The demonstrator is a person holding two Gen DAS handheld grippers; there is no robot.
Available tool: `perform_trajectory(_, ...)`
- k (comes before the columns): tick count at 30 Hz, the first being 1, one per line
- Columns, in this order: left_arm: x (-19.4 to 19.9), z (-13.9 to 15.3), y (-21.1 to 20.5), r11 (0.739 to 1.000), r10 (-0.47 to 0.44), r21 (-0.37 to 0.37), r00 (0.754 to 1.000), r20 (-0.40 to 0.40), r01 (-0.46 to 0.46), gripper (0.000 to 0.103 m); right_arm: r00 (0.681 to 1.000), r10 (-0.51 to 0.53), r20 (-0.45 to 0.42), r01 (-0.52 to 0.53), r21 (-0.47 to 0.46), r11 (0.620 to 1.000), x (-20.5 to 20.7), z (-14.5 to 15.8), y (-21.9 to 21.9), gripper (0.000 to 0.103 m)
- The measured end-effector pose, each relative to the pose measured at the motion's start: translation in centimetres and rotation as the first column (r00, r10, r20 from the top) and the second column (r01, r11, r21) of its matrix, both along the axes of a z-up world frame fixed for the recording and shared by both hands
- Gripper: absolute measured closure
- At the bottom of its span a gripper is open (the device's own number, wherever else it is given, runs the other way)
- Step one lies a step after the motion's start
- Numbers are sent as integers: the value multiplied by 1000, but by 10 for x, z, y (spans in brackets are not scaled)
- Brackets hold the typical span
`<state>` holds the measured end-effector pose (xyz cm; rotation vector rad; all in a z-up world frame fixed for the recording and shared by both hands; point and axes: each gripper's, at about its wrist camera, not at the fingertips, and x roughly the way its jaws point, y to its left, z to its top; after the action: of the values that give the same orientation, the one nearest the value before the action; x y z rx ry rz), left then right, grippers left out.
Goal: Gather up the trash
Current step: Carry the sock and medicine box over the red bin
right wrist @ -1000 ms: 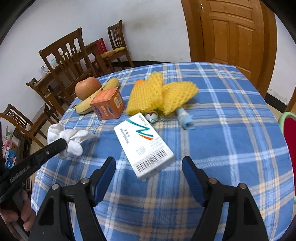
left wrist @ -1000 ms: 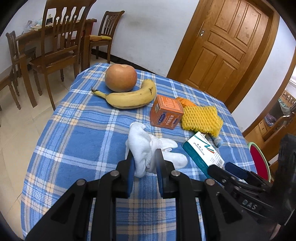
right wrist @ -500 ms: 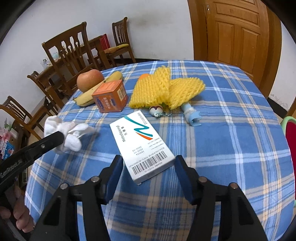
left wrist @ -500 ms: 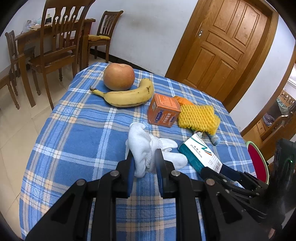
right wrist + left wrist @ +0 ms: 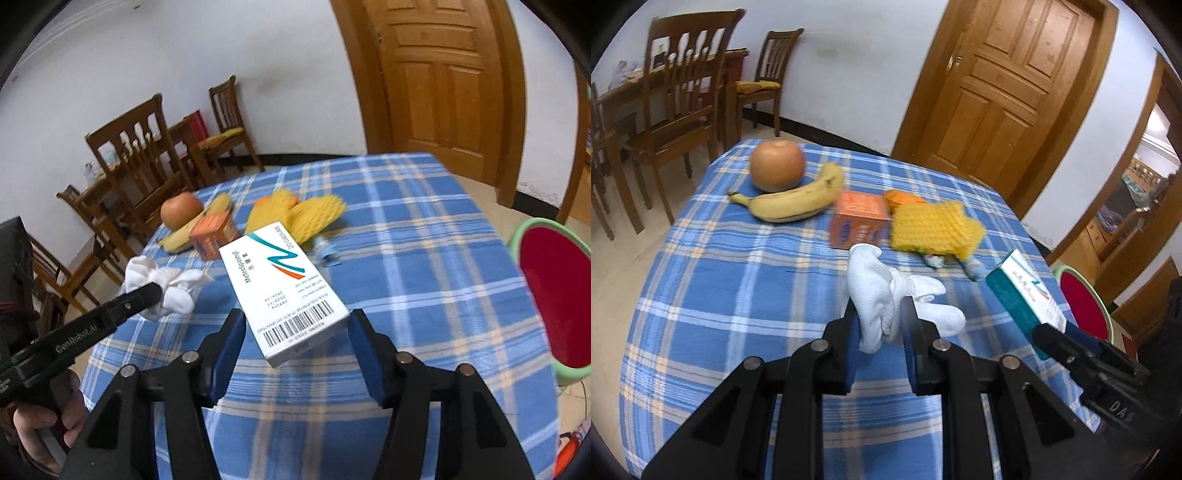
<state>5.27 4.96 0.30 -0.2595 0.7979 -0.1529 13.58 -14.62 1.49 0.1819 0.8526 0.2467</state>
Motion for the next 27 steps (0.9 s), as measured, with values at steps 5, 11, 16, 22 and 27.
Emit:
perform_trajectory(5, 2, 5, -29, 997, -71, -5, 997, -3, 71, 83, 997, -74, 36, 74, 9, 997, -13, 13, -28, 42)
perform_trajectory(11, 5, 12, -66, 990, -143, -11, 990, 6, 143, 83, 986, -155, 66, 153, 32, 988, -28, 25, -65, 42)
perform_trajectory(16, 8, 18, -96, 980, -201, -9, 980, 9, 201, 83, 971, -222, 88, 219, 47, 975, -39, 31, -95, 42)
perform_trajectory(22, 7, 24, -131, 965, -263, 5, 965, 17, 263, 83, 951, -295, 96, 289, 72, 955, -50, 34, -127, 42)
perform_trajectory(27, 9, 28, -156, 952, -307, 10, 951, 19, 307, 83, 933, -345, 105, 338, 76, 938, -59, 35, -147, 42)
